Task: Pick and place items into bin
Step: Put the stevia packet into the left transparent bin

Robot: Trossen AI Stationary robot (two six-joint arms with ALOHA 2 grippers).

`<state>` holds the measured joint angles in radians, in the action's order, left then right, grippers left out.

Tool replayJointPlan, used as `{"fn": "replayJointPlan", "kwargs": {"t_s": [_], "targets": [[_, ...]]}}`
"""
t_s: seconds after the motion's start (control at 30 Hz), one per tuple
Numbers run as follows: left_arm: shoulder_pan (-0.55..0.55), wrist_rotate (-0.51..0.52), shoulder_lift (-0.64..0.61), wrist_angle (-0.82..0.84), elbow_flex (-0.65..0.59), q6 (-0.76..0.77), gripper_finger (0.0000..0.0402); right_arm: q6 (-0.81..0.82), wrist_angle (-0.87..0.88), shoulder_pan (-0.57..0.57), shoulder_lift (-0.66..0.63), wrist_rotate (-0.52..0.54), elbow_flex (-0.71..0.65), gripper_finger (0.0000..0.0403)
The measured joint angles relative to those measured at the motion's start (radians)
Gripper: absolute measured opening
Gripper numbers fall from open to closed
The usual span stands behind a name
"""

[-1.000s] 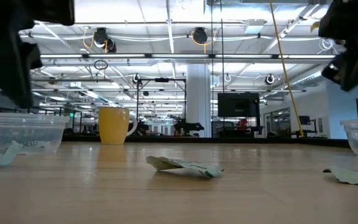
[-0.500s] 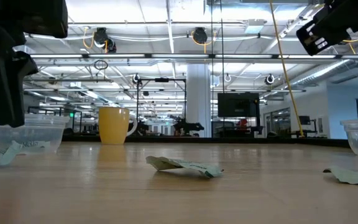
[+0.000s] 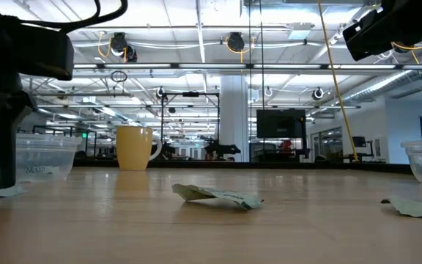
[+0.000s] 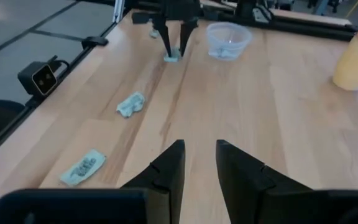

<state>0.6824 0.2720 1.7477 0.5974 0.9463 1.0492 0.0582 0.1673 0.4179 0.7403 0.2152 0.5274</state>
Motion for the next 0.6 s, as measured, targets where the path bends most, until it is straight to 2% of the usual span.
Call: {"fn": "replayJointPlan", "kwargs": {"t_s": [0.17,0.4,0.6], "targets": [[-0.014,-0.007,0.000,-0.002,-0.002,-0.009,0.0113,-0.039,-0.039,0.000,0.000,-0.001,0.000,0.0084],[-0.042,-0.038,-0.001,-0.004,-0.002,-0.046,0.0013,-0.128,-0.041,0.000,0.000,-0.001,0.000,0.0084],[-0.062,-0.030,-0.030,-0.008,-0.004,-0.087,0.0005,-0.133,-0.045,0.000,0.000,-0.002,0.000,0.0084]]}}
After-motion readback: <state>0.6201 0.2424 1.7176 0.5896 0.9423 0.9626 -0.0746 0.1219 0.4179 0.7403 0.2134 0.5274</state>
